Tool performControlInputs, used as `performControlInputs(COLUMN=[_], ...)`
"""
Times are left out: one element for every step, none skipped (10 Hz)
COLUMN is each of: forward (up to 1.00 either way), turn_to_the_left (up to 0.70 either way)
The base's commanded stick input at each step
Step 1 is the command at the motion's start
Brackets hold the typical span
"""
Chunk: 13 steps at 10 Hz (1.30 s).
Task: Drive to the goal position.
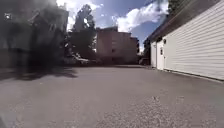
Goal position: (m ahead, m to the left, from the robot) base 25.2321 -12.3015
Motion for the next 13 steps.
performControlInputs(forward=[0.85, 0.85, 0.85, 0.85, 0.85, 0.85, 0.85, 0.85, 0.85, 0.85, 0.85, 0.85, 0.85], turn_to_the_left=[0.0, 0.0, 0.0, 0.0, 0.0, 0.0, 0.0, 0.0, 0.0, -0.11, -0.3, -0.34, -0.34])
